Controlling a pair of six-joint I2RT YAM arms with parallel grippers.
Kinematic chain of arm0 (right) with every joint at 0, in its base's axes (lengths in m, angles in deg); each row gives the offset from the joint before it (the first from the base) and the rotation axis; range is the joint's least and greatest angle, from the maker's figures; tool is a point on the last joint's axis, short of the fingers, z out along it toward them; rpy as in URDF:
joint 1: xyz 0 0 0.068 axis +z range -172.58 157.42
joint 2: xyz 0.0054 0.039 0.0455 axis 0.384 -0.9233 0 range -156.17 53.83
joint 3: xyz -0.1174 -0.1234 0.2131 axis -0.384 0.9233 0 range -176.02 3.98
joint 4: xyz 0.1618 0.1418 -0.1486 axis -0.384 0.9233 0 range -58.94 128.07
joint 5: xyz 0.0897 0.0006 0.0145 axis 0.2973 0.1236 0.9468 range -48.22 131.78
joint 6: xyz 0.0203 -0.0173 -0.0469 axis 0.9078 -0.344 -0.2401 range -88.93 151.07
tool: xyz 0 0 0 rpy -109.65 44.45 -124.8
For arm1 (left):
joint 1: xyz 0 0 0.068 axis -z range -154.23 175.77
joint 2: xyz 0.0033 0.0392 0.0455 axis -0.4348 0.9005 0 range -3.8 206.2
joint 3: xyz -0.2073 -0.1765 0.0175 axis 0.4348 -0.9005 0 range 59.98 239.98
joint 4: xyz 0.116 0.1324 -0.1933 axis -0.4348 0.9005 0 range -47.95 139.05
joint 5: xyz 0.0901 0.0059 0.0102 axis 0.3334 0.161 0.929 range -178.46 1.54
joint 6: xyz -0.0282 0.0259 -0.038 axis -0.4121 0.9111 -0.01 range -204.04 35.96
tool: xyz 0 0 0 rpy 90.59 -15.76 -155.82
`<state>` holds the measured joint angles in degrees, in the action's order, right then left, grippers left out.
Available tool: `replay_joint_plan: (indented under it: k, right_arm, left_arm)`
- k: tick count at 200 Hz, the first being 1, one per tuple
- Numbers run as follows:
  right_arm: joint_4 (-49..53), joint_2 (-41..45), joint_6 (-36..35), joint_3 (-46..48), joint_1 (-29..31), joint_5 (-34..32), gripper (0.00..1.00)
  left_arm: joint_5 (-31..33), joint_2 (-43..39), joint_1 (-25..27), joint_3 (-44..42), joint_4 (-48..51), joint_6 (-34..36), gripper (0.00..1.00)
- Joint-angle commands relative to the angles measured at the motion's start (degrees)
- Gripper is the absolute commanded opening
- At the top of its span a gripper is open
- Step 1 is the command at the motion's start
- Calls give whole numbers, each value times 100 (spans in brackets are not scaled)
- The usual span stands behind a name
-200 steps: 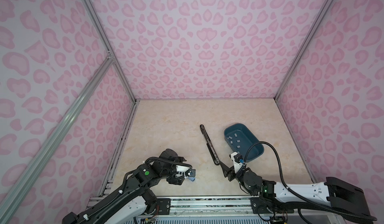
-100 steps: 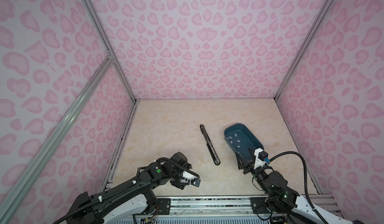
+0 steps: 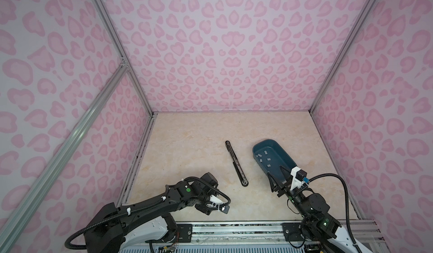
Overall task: Load the staples into the stapler
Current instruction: 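Grasp the light blue small stapler with the left gripper while the right gripper withdraws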
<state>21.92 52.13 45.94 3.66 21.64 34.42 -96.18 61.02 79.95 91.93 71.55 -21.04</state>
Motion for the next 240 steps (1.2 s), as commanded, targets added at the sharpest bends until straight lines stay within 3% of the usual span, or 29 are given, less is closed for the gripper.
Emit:
replay_joint_plan:
  k: [1, 52, 133, 183, 188, 211, 240]
  right_arm:
    - [-123, -261, 18, 504, 9, 147, 82]
    - [-554, -894, -30, 469, 7, 143, 81]
    - [-496, -751, -31, 493, -2, 170, 82]
    - [-531, -831, -21, 477, -11, 185, 82]
    - [-531, -832, -21, 485, -11, 185, 82]
    - [-531, -825, -23, 484, -16, 184, 82]
    - [-524, -811, -22, 484, -19, 189, 82]
  left_arm:
    - [-58, 358, 95, 188, 3, -34, 69]
    - [68, 876, 120, 431, 35, -52, 63]
    - [341, 1226, 120, 694, 153, -73, 33]
    - [285, 1098, 123, 593, 178, -5, 35]
    - [282, 1074, 124, 591, 171, -12, 41]
    - [283, 960, 124, 503, 141, 17, 49]
    - [331, 793, 129, 377, 89, 89, 48]
